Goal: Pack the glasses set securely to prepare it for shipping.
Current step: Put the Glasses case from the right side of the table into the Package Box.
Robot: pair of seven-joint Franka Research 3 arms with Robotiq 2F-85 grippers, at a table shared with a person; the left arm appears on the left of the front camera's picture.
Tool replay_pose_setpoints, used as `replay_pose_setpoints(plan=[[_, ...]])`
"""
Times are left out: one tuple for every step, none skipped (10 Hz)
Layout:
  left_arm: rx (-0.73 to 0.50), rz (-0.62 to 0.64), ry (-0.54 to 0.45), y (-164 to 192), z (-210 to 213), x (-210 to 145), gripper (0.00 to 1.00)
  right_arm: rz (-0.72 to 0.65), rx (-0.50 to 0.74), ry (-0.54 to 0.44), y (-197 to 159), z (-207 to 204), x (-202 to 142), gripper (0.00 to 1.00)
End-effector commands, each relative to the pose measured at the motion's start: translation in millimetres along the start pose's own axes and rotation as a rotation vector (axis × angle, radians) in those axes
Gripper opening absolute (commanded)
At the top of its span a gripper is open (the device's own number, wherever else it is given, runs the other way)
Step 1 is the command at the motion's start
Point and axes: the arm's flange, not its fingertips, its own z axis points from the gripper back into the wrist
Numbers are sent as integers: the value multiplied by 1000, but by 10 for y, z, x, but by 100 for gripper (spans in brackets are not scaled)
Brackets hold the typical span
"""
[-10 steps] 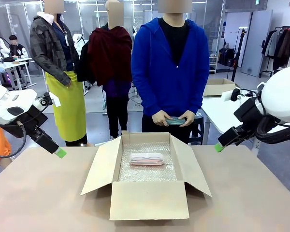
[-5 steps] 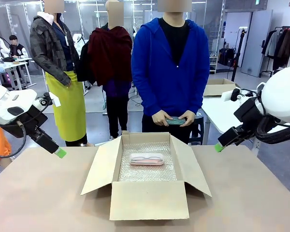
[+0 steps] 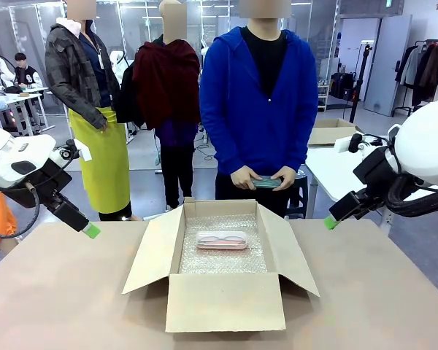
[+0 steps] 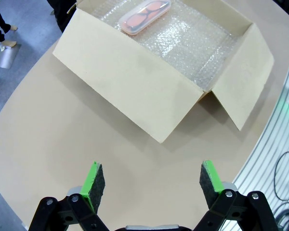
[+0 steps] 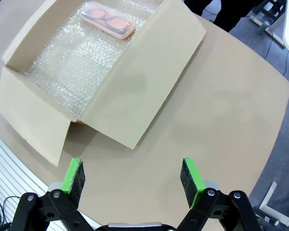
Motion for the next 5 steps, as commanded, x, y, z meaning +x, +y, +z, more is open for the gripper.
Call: replay_pose_setpoints(plan=[[-11, -3, -9, 9, 14, -13, 100, 14, -4, -12, -18, -12, 9, 100], [-11, -3, -9, 9, 14, -13, 100, 14, -4, -12, -18, -12, 9, 100], [-11, -3, -9, 9, 14, -13, 100, 14, -4, -12, -18, -12, 9, 100], [-11, -3, -9, 9, 14, -13, 100, 14, -4, -12, -18, -12, 9, 100], [-11, -3, -9, 9, 14, -13, 100, 14, -4, -12, -18, -12, 9, 100]])
